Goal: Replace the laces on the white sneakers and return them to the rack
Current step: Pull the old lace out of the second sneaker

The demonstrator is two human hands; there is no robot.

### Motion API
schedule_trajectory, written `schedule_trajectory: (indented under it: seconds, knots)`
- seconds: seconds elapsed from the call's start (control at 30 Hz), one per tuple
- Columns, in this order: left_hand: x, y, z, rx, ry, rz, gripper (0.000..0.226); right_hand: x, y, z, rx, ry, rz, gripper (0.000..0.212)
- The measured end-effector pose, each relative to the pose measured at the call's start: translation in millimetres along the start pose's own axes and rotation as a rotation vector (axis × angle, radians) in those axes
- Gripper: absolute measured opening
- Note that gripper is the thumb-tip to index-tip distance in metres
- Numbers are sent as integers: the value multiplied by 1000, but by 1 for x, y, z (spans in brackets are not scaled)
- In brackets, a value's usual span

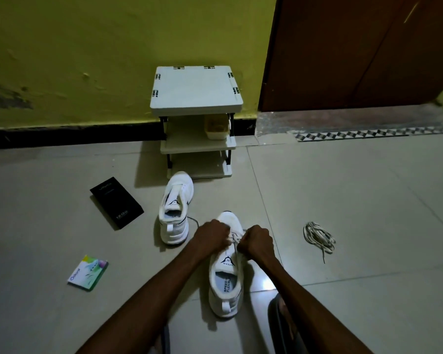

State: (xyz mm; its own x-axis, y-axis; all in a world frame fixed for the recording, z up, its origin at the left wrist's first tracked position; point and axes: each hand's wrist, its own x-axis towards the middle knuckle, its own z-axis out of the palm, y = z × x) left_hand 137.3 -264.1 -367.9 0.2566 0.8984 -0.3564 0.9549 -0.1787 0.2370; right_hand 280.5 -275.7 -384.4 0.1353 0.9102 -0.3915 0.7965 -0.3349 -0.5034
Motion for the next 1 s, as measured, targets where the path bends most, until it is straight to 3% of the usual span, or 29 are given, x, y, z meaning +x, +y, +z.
schedule_trajectory:
  seconds: [0.07, 0.13, 0.2, 0.27, 0.33, 0.37, 0.4, 0.43, 0.53, 0.6, 0.7, 0.87, 0.93, 1.0]
  knots:
    - [-4, 8, 9, 49, 125, 12, 20, 0, 0, 1, -11, 19, -10, 17]
    - [0, 12, 9, -167, 256, -49, 15, 0, 1, 1, 1, 20, -11, 18]
    - [7, 10, -1, -642, 385, -215, 12, 1, 2, -1, 27, 6, -6, 20]
    - [10, 10, -22, -1383, 459, -502, 16, 2, 3, -2, 34, 7, 10, 20]
    - [14, 11, -34, -2118, 399, -559, 23, 2, 2, -4, 48, -7, 17, 20]
    - [11, 12, -39, -2244, 335, -516, 24, 3, 2, -3, 54, -16, 17, 18]
    - [9, 12, -41, -2158, 279, -489, 23, 4, 3, -2, 56, -25, 10, 16]
    - [9, 11, -40, -1896, 242, -453, 18, 5, 3, -1, 56, -35, 14, 16]
    - [13, -2, -22, -683, 214, -162, 27, 6, 4, -1, 61, -38, 30, 21]
    - [13, -5, -9, -246, 85, -40, 31, 5, 2, 0, 48, -40, 44, 24]
    - [8, 3, 7, -61, 102, -90, 20, 8, 3, 3, 47, -46, 48, 24]
    - [16, 4, -32, -429, 362, -193, 20, 5, 3, 0, 47, -26, 51, 22]
    - [18, 5, -40, -299, 249, -120, 33, 5, 1, 0, 44, -26, 35, 23]
    - [14, 11, -32, -19, 58, -102, 47, 5, 1, 0, 42, -35, 29, 24]
